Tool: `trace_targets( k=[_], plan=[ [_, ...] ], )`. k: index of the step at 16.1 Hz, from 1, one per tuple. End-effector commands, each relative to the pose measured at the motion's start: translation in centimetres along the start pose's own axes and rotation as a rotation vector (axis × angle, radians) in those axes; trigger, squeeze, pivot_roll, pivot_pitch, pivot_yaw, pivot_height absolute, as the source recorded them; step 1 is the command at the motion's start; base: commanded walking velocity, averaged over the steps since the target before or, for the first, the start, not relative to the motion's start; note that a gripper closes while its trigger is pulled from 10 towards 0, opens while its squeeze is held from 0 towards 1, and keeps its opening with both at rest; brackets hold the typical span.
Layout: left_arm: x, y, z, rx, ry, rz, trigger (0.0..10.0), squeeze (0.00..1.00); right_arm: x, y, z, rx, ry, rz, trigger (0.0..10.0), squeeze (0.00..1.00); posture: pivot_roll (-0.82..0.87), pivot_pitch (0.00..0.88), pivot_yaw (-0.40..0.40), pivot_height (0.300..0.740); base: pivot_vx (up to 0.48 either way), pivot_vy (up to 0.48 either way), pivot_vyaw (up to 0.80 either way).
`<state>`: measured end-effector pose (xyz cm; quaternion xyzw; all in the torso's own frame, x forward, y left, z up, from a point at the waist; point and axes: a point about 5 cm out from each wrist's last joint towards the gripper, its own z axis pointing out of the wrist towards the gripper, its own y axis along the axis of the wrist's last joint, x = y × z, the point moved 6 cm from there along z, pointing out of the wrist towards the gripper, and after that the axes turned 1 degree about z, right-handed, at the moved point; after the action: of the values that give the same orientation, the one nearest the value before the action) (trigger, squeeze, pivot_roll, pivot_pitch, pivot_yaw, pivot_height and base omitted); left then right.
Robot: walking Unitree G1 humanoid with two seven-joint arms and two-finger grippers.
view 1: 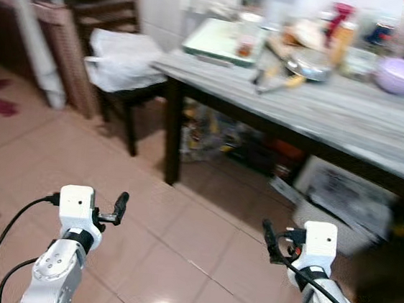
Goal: Setting the table
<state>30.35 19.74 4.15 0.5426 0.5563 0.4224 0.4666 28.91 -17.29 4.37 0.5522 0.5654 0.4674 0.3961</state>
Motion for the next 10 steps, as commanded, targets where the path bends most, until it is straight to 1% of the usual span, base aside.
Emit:
trace_targets(
  k=[1, 10],
  plan=[
    [-0.07, 0.12, 0.13, -0.003, -0.008, 0.012, 10.0, 0.0, 0.01, 0.58, -0.02, -0.014, -0.001, -0.001, 10.0, 0.0, -0.01, 0.056, 0.018, 0.74, 0.0, 0.0, -0.74],
    [0.13, 0.24, 0.33, -0.006, -0.007, 0.022, 10.0, 0.0, 0.1, 0.68, -0.01, -0.017, -0.006, 0.01, 10.0, 0.0, -0.01, 0.059, 0.026, 0.74, 0.0, 0.0, -0.74]
  ],
)
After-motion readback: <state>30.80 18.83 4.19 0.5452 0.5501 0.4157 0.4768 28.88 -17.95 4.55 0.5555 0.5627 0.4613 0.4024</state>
